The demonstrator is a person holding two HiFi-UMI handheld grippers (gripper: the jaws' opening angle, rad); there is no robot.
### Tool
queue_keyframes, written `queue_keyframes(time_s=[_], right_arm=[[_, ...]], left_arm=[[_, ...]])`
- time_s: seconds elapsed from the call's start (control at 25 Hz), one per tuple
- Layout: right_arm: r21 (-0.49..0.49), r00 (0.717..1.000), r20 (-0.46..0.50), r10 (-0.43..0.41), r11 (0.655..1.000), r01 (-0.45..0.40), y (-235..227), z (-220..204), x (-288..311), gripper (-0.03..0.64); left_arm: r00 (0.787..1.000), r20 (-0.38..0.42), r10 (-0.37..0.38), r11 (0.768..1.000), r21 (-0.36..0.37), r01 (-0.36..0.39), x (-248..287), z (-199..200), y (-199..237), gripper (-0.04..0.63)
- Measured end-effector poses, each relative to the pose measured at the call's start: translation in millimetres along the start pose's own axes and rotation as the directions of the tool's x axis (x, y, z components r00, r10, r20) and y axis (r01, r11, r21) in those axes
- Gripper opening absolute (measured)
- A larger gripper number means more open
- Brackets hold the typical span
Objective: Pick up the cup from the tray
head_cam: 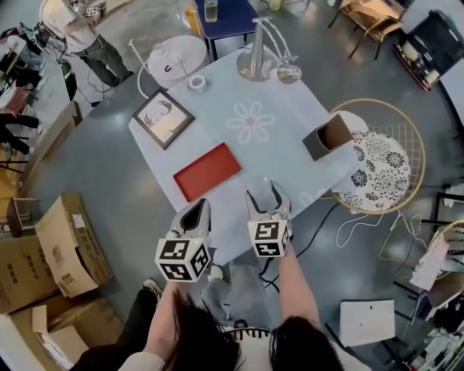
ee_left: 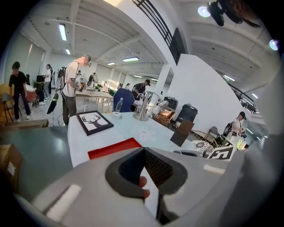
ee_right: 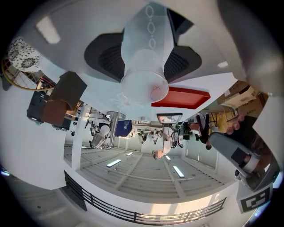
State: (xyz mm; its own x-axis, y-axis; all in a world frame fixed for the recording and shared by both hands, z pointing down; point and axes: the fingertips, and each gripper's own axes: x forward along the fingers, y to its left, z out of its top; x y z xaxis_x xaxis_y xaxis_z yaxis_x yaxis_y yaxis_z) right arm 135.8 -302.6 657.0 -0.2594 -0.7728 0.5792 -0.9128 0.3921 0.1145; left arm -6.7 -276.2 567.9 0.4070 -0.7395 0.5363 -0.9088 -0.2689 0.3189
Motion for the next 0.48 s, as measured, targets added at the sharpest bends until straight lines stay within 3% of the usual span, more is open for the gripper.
queue_keyframes(time_s=[0.48], right_arm=[[0.017, 1.000, 0.017, 0.012, 1.000, -0.012, 4.4, -10.8, -2.1, 0.338]], left_arm=[[1.000, -0.007, 0.018, 1.000, -0.021, -0.019, -3.5, 4.7, 6.3, 0.000]])
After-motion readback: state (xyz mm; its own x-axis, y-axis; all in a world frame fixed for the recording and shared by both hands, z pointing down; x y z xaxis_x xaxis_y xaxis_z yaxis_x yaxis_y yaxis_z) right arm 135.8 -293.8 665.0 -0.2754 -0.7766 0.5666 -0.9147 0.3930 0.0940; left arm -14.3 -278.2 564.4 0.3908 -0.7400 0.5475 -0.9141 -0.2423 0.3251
